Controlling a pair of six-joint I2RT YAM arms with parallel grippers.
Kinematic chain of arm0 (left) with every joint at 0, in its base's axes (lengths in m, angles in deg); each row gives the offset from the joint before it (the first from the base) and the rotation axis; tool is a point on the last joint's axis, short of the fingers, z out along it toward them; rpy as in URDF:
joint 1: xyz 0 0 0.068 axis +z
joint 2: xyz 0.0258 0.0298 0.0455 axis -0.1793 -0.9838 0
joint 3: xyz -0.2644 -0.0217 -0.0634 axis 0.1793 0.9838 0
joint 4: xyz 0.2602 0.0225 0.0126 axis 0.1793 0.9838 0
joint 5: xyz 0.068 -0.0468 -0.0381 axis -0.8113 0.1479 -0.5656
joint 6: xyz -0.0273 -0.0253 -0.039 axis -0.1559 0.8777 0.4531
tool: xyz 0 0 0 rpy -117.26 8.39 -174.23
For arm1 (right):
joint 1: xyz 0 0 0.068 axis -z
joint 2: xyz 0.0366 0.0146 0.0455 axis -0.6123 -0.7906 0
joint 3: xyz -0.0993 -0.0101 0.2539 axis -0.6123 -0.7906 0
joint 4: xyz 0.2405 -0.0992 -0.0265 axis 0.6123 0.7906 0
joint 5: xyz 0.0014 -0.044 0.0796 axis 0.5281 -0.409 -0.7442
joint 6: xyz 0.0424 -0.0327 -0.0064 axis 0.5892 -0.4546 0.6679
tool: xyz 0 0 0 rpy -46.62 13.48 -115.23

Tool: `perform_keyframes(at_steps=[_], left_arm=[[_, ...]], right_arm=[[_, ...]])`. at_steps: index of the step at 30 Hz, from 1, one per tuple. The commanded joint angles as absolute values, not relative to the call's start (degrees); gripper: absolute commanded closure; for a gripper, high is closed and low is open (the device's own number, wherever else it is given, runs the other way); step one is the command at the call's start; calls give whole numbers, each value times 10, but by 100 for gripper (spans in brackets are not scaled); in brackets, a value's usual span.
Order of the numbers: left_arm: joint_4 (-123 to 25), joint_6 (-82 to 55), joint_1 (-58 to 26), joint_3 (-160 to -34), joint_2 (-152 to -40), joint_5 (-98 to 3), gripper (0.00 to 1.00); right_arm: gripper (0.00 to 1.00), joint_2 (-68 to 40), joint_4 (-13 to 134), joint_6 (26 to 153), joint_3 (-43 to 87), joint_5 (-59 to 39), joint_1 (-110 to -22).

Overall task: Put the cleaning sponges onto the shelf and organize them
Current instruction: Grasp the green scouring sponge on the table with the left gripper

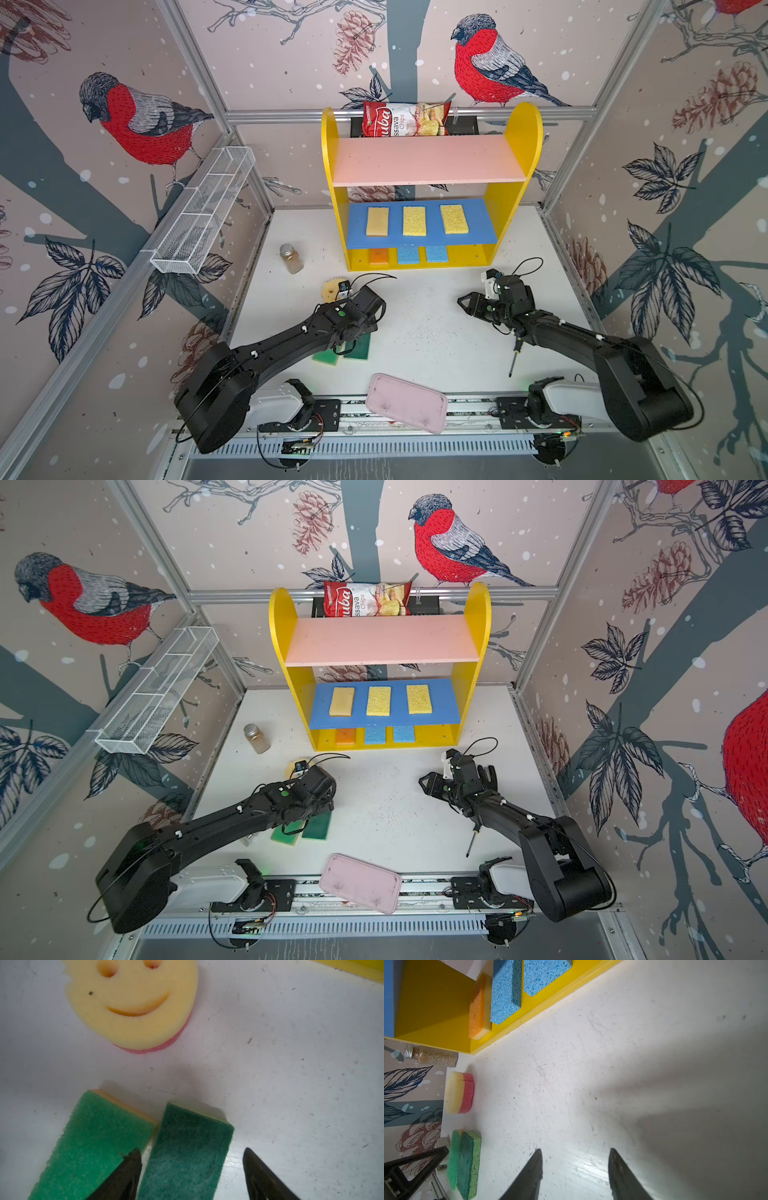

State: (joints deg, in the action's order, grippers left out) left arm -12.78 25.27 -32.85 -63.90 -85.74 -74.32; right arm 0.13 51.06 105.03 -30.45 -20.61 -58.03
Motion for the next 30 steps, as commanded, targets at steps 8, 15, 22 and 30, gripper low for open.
perform_keyframes(at_steps=[8,15,22,30], left_arm=[[-162,264,-335,-622,-919,-713,24],[-206,279,-363,-652,-980,-695,24],[-209,255,-387,-782,-1110,-676,25],[-252,234,-397,-919,-1208,-640,28]], right_arm=[[48,-14,505,1050,-298,-216,-582],[48,-1,507,1051,-299,-218,-582],[48,5,511,1050,-299,-215,-580],[48,18,526,1043,-297,-197,-573]])
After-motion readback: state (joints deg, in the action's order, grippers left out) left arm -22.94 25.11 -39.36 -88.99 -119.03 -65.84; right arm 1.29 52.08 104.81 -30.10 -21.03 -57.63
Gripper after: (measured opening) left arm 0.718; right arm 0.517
